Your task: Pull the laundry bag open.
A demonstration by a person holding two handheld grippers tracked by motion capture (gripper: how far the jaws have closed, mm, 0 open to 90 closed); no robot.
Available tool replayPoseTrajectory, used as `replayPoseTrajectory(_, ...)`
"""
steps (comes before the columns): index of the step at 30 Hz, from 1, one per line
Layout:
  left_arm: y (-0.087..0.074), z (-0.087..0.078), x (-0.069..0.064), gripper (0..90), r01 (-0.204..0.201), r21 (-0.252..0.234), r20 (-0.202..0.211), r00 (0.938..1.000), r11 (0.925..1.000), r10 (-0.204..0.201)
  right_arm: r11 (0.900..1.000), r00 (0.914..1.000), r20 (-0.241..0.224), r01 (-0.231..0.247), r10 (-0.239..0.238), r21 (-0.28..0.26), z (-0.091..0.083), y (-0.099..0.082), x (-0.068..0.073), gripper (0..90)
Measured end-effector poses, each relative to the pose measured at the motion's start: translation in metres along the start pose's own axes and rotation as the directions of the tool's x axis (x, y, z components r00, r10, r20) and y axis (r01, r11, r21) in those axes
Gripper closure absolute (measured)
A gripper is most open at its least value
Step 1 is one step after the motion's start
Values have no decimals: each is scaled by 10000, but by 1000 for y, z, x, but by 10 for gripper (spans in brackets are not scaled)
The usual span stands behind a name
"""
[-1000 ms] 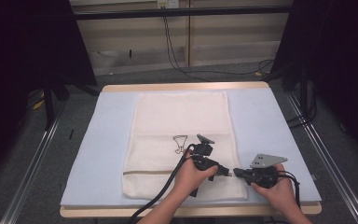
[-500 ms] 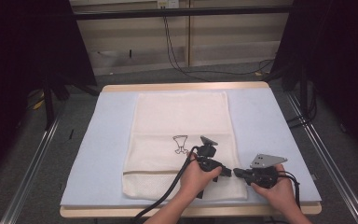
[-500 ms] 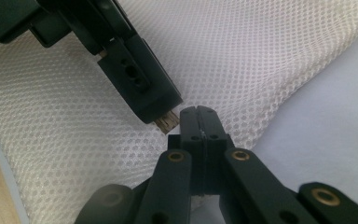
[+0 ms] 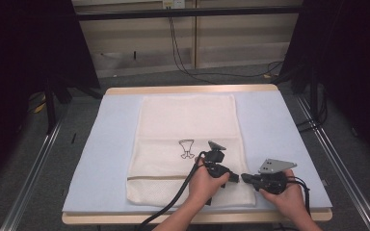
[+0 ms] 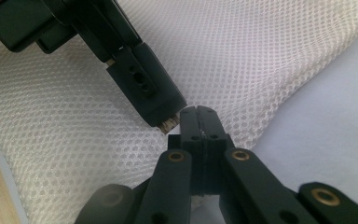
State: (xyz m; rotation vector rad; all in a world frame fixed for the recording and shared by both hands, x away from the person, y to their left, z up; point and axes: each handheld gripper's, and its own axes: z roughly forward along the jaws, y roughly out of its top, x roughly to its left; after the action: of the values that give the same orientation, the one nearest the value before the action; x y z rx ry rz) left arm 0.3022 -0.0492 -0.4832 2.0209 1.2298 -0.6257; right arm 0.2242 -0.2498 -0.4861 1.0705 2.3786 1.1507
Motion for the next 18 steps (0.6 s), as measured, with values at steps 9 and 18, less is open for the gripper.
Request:
replayPoseTrajectory(9, 1, -2, 1, 874, 100, 57, -48, 9999, 9999, -100, 10000, 10000, 35, 57, -57, -31, 0, 0, 0, 900)
replayPoseTrajectory(18, 2, -14, 5, 875, 154, 209, -26, 9999, 9997, -153, 10000, 10000, 17, 20, -20, -28, 0, -1, 0, 900)
